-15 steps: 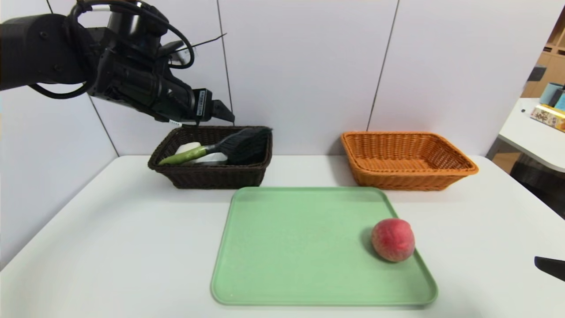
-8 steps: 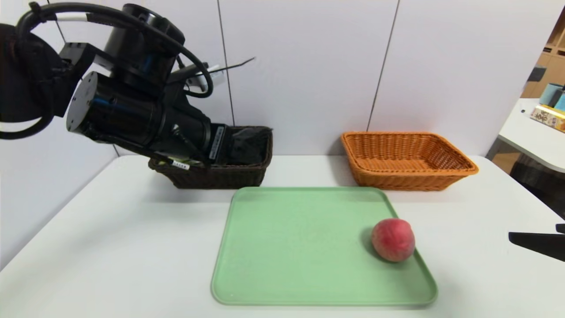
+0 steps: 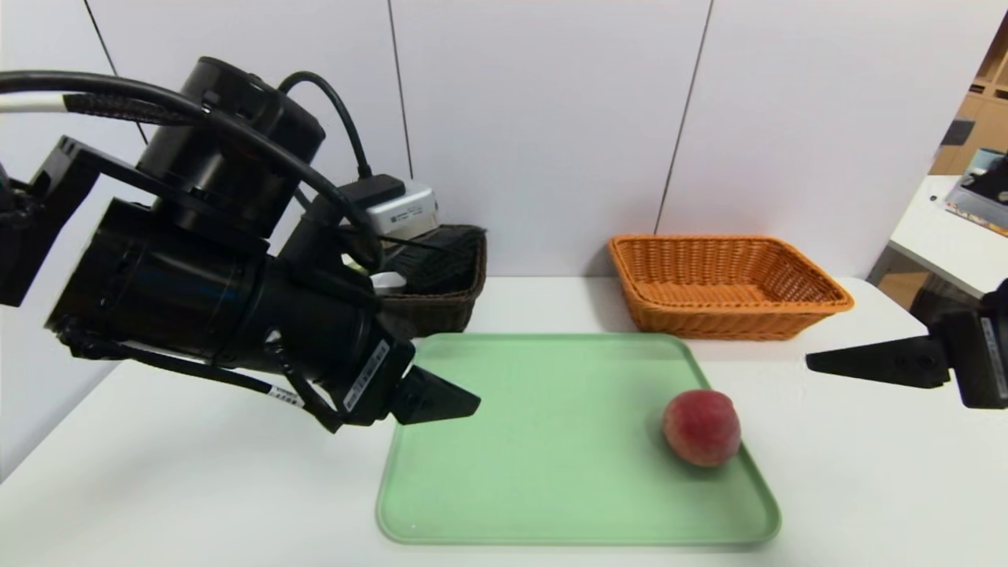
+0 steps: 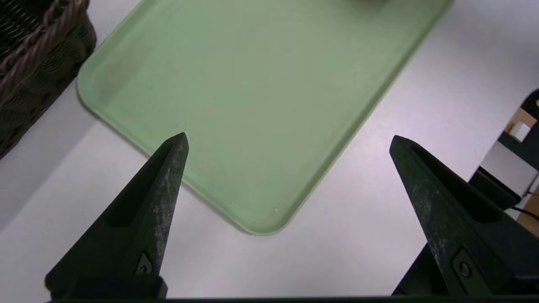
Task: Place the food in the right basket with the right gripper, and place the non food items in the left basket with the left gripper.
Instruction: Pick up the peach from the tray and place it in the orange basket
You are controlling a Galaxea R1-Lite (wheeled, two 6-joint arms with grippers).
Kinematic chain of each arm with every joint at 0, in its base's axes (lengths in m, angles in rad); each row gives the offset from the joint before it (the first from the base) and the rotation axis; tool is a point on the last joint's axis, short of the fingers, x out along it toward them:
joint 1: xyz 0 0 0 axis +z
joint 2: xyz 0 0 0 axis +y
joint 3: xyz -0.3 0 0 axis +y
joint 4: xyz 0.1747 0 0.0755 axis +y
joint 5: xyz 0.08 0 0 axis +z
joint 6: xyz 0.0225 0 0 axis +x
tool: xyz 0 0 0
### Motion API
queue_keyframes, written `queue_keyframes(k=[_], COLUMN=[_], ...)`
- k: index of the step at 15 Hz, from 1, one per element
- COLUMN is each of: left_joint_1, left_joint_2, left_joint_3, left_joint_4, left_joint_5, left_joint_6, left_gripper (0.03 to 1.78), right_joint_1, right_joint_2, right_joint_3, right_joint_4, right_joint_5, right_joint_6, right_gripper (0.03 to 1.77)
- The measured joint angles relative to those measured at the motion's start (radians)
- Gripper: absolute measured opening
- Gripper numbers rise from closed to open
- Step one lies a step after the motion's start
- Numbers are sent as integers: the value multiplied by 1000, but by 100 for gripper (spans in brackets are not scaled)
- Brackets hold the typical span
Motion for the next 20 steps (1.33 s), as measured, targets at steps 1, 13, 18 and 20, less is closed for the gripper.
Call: queue_keyframes(k=[1,13,18,20], left_joint_1=[-1,-1,-1,-1], left_joint_2=[-3,17,20,19], left_joint_3=[6,49,56,57], left_joint_4=[0,-91,-93,-93], left_joint_5=[-10,-7,-8,-8], left_joint_6=[21,30,41,43], left_gripper=[169,169,169,169], right_joint_1=[13,189,199,200], right_joint_2=[31,354,412,423], right_joint_3=[-27,-204,-204,-203], right_joint_4=[10,174,176,176], right_joint_5=[-5,-79,-149,-154], right_joint_6=[8,25,21,20], right_gripper=[170,170,170,170])
